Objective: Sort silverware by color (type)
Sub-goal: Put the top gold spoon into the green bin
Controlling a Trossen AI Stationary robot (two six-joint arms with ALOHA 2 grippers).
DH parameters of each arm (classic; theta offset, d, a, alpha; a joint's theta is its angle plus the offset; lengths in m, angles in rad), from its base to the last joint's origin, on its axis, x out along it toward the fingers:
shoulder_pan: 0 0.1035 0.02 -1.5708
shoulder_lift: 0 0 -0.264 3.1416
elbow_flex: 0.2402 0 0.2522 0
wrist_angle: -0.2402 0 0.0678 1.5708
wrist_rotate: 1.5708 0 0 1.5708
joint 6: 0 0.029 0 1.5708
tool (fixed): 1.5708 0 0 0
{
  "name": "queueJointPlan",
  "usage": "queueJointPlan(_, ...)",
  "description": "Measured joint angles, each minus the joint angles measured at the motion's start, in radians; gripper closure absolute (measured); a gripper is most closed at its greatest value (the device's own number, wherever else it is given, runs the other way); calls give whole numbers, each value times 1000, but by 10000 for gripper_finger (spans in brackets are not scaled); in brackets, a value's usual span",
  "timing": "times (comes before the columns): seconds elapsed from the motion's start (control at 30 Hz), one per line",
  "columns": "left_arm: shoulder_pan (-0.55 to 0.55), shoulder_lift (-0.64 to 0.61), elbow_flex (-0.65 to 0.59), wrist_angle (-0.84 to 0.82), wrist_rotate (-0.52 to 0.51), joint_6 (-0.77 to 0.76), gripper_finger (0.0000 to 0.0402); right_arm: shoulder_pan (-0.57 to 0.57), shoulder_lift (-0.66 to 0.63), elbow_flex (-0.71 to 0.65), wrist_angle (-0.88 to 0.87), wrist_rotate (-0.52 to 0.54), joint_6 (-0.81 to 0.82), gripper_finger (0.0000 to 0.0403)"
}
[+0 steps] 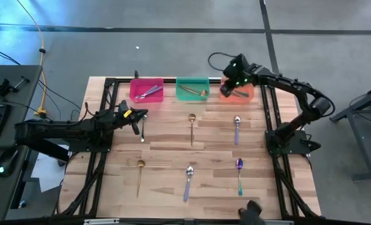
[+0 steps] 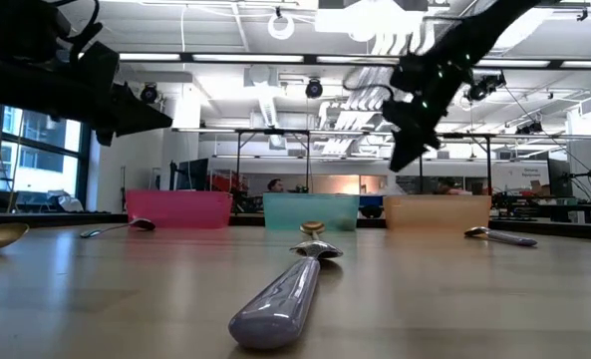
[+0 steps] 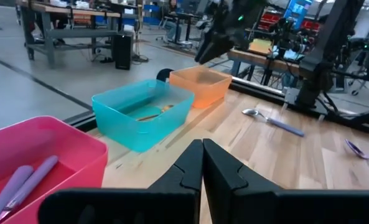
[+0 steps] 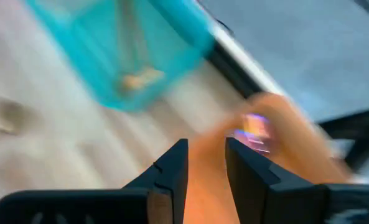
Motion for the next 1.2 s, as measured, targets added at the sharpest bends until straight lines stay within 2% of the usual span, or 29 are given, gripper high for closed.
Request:
queueJointPlan(0.17,0,-104,0,-84,23,1,401,233,-7,0,39,7,318,313)
queueJointPlan(0.4,0,-249,0,-242,36,-35,401,506,2,0,154,196,737,309)
queueJointPlan(0.53,0,-337,0,-324,137,-38,401,597,20,0,168,273,913,282)
queueJointPlan(0.63,1,-408,0,-378,221,-11,401,643,74,0,205,295,1005,256)
queueJointPlan(0.83,26,-500,0,-390,228,0,401,677,213,18,239,317,1184,238)
queueJointPlan(1.2,56,-489,0,-388,224,-43,401,674,451,233,44,315,1216,238)
